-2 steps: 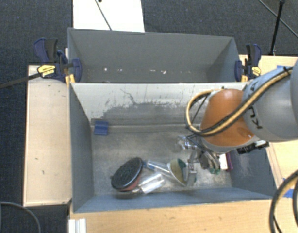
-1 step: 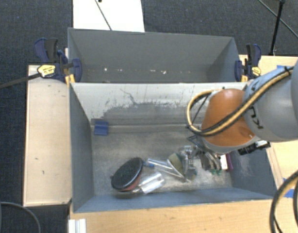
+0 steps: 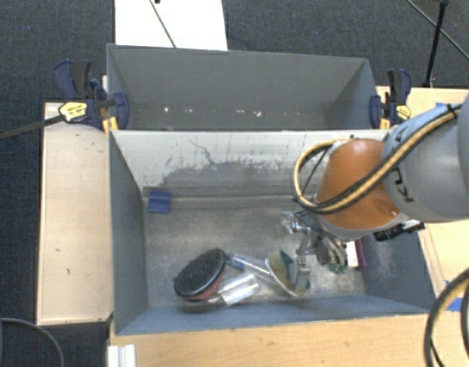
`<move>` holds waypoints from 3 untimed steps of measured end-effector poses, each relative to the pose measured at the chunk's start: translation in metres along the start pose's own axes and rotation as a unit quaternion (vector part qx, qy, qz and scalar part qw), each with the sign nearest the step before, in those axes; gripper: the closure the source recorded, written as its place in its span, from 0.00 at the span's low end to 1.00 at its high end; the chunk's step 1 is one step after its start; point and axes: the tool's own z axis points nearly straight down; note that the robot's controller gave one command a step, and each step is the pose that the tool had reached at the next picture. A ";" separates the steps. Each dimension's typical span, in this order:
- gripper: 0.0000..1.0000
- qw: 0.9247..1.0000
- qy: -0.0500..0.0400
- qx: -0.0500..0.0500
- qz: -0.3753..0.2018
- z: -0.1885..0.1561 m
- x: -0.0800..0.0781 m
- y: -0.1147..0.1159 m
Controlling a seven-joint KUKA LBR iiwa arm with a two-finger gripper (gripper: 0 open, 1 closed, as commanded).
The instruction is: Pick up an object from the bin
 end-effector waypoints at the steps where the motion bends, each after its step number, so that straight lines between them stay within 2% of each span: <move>1: 0.00 0.998 -0.003 0.000 -0.060 -0.001 0.017 0.000; 2: 0.00 0.997 0.007 0.001 0.080 0.001 0.034 0.034; 3: 1.00 0.997 0.007 0.001 0.081 0.002 0.033 0.034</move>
Offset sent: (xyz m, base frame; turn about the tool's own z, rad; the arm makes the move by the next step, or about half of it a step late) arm -0.0223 -0.0010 -0.0028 -0.1218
